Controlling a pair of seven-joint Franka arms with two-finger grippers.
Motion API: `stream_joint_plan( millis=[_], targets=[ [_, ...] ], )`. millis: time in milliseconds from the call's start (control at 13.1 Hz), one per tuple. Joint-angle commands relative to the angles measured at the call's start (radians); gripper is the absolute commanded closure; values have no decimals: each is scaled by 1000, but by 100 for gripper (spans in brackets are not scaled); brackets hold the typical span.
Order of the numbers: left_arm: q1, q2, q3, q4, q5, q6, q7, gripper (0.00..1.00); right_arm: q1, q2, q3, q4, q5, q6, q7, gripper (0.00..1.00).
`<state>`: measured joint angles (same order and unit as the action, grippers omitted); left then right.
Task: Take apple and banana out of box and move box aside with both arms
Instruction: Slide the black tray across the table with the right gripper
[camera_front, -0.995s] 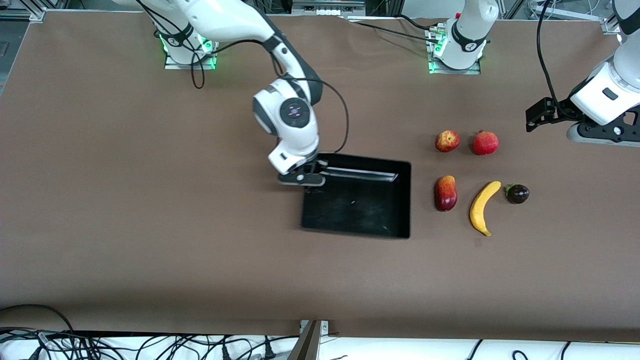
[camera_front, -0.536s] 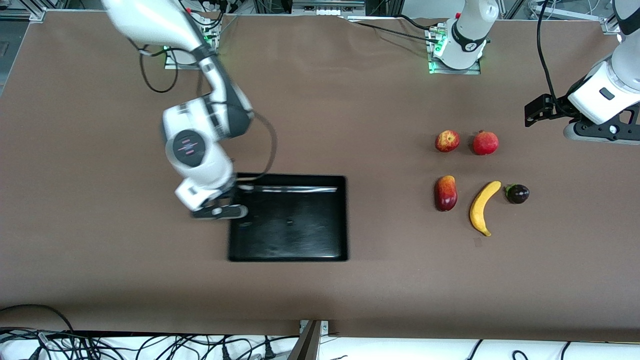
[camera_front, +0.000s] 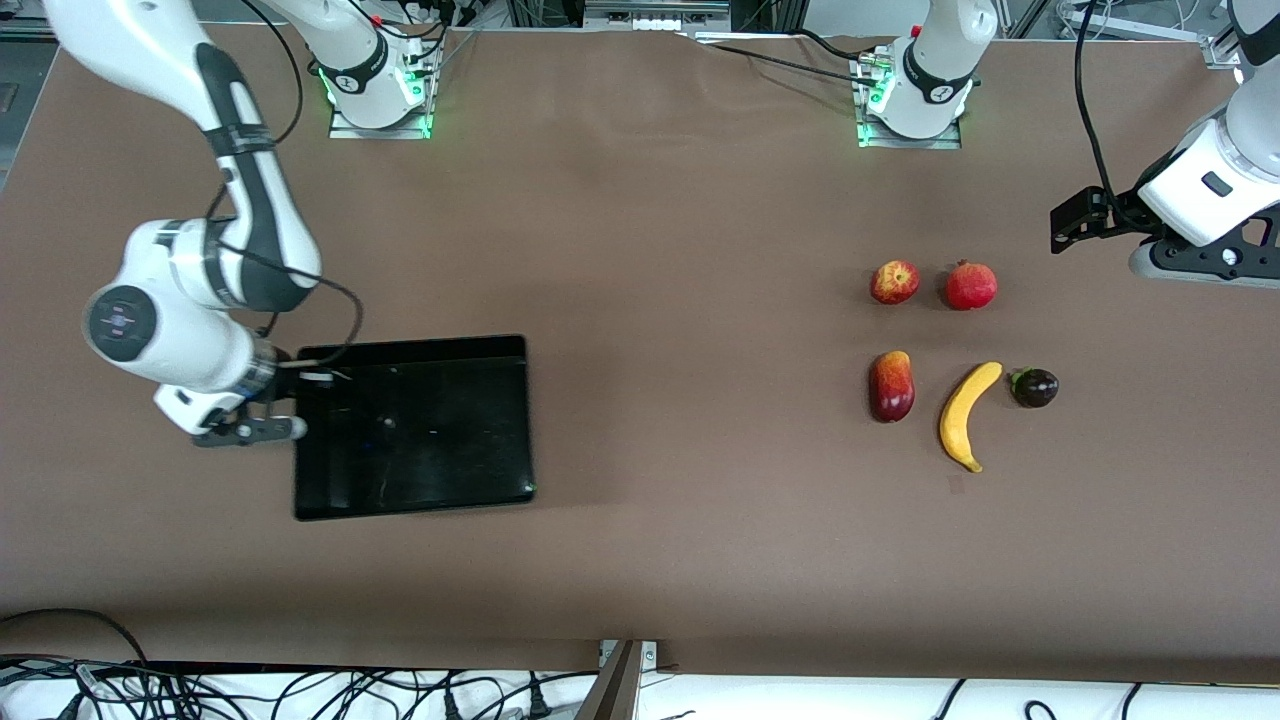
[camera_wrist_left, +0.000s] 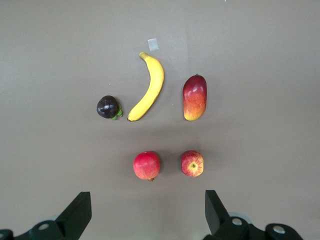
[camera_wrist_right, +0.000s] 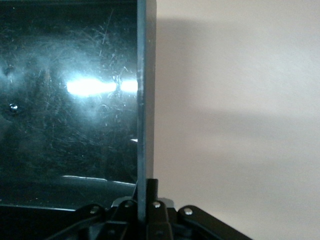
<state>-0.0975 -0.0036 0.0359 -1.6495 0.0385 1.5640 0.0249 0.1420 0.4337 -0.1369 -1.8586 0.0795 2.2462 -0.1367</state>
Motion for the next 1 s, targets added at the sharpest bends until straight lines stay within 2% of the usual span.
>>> stream_joint_plan(
  millis=[0, 230, 306, 383, 613, 766, 919],
  targets=[
    [-8, 8, 2, 33, -8, -24, -3, 0, -68, -59, 17, -183, 34, 166, -57, 100],
    [-10, 11, 2, 40, -11, -25, 7, 0, -76, -52, 17, -232, 64, 205, -55, 100],
    [-8, 23, 2, 46, -11, -22, 7, 0, -76, -52, 19, -229, 66, 204, -57, 67],
    [-7, 37, 2, 69, -11, -22, 9, 0, -76, -58, 20, -223, 65, 198, -57, 1],
    [-7, 48, 4, 80, -12, -28, 6, 0, -65, -120, 37, -160, 56, 140, -58, 0],
    [-4, 51, 4, 86, -11, -27, 9, 0, -65, -160, 42, -63, 55, 11, -60, 0],
    [-8, 50, 2, 85, -11, -30, -2, 0, -64, -182, 43, 69, 46, -174, -47, 0]
  ],
)
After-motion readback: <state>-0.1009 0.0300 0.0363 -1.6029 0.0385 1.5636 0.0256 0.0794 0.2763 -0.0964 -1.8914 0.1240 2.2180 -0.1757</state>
